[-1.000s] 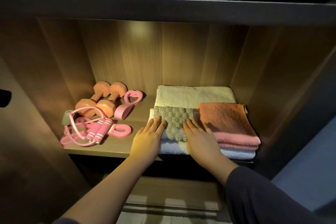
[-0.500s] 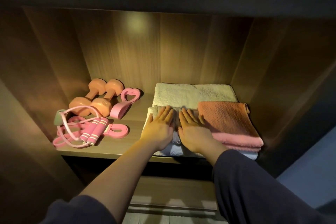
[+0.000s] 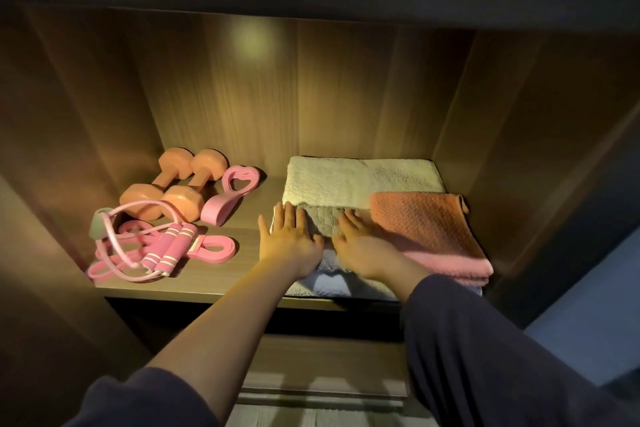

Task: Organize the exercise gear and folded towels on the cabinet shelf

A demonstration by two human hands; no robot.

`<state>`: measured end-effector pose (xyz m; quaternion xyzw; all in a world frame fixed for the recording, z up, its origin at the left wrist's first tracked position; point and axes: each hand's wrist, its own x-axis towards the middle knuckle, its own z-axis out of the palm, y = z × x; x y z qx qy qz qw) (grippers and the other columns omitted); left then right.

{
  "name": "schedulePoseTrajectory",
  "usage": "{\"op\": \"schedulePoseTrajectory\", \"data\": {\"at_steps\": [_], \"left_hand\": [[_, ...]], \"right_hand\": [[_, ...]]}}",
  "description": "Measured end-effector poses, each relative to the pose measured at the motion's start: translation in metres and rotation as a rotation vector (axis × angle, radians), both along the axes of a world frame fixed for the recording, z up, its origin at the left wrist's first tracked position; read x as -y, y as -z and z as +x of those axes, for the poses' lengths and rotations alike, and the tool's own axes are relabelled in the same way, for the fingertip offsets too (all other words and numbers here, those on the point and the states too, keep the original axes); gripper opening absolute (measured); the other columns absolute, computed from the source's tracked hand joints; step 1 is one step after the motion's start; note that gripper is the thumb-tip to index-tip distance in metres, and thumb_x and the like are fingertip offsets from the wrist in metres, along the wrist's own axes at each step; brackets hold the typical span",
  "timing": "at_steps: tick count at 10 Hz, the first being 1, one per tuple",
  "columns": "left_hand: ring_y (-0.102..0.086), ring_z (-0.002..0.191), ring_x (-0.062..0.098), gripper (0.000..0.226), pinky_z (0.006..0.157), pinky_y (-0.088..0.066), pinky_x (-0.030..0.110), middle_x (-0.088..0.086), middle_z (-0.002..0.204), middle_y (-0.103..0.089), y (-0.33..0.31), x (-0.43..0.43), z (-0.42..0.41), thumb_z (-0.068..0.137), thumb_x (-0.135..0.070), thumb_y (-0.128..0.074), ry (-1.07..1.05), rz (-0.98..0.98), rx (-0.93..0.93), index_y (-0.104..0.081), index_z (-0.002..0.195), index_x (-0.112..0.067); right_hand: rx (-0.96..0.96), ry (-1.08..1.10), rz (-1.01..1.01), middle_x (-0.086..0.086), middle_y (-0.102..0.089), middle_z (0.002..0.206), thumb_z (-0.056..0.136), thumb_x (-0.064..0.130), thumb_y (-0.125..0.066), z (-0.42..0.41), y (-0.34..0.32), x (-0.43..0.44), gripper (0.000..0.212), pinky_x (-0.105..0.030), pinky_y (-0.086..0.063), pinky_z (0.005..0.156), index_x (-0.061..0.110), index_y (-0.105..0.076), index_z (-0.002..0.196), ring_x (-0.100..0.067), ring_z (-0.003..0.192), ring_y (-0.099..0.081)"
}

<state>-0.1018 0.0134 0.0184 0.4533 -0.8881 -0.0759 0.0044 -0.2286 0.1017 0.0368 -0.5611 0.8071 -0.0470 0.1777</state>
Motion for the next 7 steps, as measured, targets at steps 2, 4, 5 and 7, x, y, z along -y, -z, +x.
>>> {"op": "schedulePoseTrajectory", "data": {"at_steps": [2, 4, 5, 7], "left_hand": [[0.013, 0.150, 0.028, 0.069, 0.117, 0.010, 0.058, 0.007, 0.164, 0.008, -0.005, -0.026, -0.021, 0.093, -0.058, -0.014, 0.187, -0.085, -0.117, 0.002, 0.156, -0.034], [0.009, 0.149, 0.036, 0.065, 0.113, 0.007, 0.066, 0.009, 0.164, 0.009, 0.018, -0.029, -0.030, 0.095, -0.061, -0.015, 0.160, -0.095, 0.002, 0.002, 0.154, -0.040], [0.011, 0.149, 0.036, 0.065, 0.113, 0.007, 0.066, 0.010, 0.163, 0.012, 0.013, -0.027, -0.032, 0.095, -0.062, -0.012, 0.160, -0.088, 0.059, 0.007, 0.153, -0.040], [0.011, 0.150, 0.031, 0.062, 0.116, 0.008, 0.062, 0.012, 0.163, 0.009, -0.013, -0.034, -0.015, 0.099, -0.056, -0.017, 0.178, -0.100, -0.048, 0.001, 0.155, -0.037]], "right_hand": [[-0.133, 0.224, -0.108, 0.005, -0.010, 0.164, 0.103, 0.042, -0.017, -0.047, -0.005, -0.022, 0.053, -0.047, -0.003, 0.121, 0.028, -0.022, 0.154, -0.021, 0.151, -0.003], [-0.187, 0.335, 0.014, 0.015, 0.028, 0.158, 0.098, 0.054, -0.007, -0.061, 0.034, -0.032, 0.060, -0.055, 0.018, 0.114, 0.041, 0.018, 0.151, -0.021, 0.147, 0.025], [-0.162, 0.315, 0.032, 0.011, 0.029, 0.158, 0.098, 0.053, -0.007, -0.062, 0.030, -0.026, 0.061, -0.057, 0.017, 0.114, 0.038, 0.018, 0.151, -0.023, 0.146, 0.027], [-0.105, 0.288, 0.030, -0.012, -0.040, 0.152, 0.102, 0.049, -0.016, -0.040, -0.006, -0.039, 0.057, -0.049, -0.031, 0.106, 0.018, -0.043, 0.142, -0.034, 0.136, -0.039]]}}
